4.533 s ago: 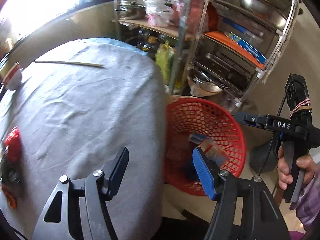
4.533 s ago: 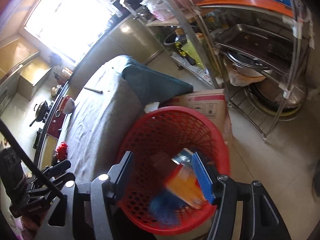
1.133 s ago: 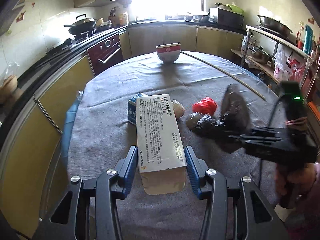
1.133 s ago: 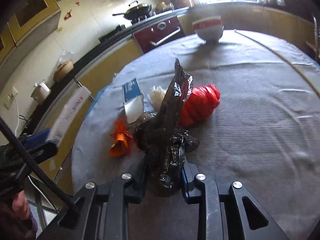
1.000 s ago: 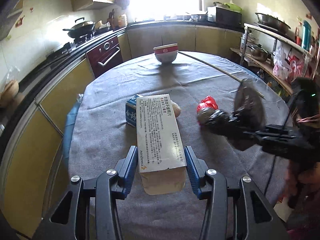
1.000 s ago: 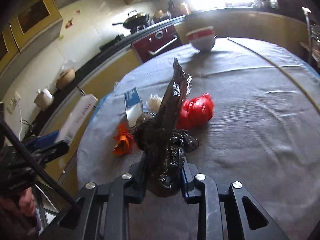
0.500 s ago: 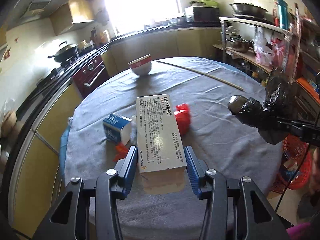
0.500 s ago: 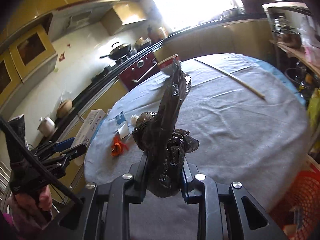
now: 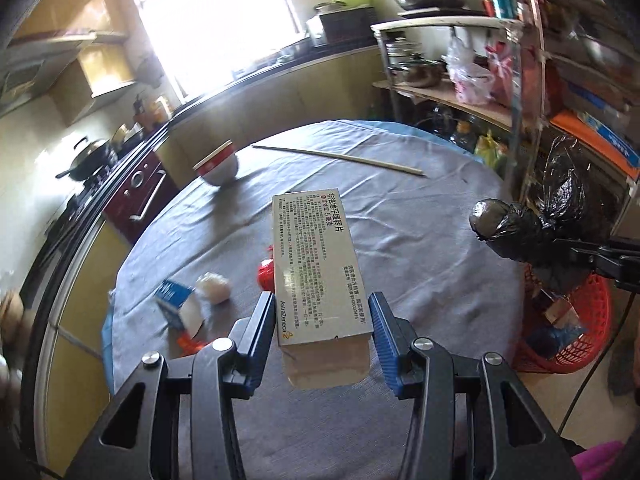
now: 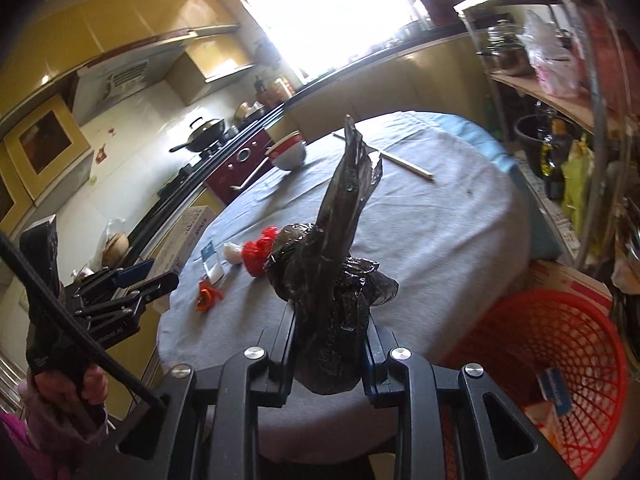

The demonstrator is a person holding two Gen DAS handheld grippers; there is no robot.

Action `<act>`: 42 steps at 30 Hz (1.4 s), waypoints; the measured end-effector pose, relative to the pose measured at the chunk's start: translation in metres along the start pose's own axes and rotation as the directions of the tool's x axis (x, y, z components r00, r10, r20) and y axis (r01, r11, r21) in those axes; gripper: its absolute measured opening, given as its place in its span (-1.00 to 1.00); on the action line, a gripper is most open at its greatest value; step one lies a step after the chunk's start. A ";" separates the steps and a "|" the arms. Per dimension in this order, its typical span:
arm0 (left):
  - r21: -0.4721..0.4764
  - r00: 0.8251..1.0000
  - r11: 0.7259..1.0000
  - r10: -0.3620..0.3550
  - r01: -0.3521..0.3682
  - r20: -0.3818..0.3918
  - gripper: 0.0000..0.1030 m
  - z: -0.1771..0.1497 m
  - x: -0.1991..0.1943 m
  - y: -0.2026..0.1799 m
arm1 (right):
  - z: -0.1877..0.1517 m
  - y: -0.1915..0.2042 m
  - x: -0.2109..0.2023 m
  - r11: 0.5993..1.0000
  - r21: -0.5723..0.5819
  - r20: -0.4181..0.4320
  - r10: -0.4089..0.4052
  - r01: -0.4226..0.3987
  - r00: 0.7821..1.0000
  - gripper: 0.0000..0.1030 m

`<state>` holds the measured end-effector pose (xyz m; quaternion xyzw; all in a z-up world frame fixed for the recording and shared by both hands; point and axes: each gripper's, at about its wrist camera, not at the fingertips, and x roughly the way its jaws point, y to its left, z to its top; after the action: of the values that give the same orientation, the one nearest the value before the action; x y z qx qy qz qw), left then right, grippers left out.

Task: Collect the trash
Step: 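Carry the black bag and white box to the red basket and release both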

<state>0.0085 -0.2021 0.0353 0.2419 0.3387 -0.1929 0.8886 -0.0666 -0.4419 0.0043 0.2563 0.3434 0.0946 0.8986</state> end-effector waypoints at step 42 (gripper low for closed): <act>0.365 0.927 0.852 -0.349 0.375 -0.137 -0.03 0.031 0.046 -0.203 | -0.053 -0.148 -0.075 0.911 0.343 -0.036 -0.233 0.231 0.972 -0.44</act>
<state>-0.0464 -0.3915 -0.0372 0.3497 0.3627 -0.4110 0.7597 -0.1589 -0.5725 -0.0642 0.3671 0.3802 -0.0751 0.8456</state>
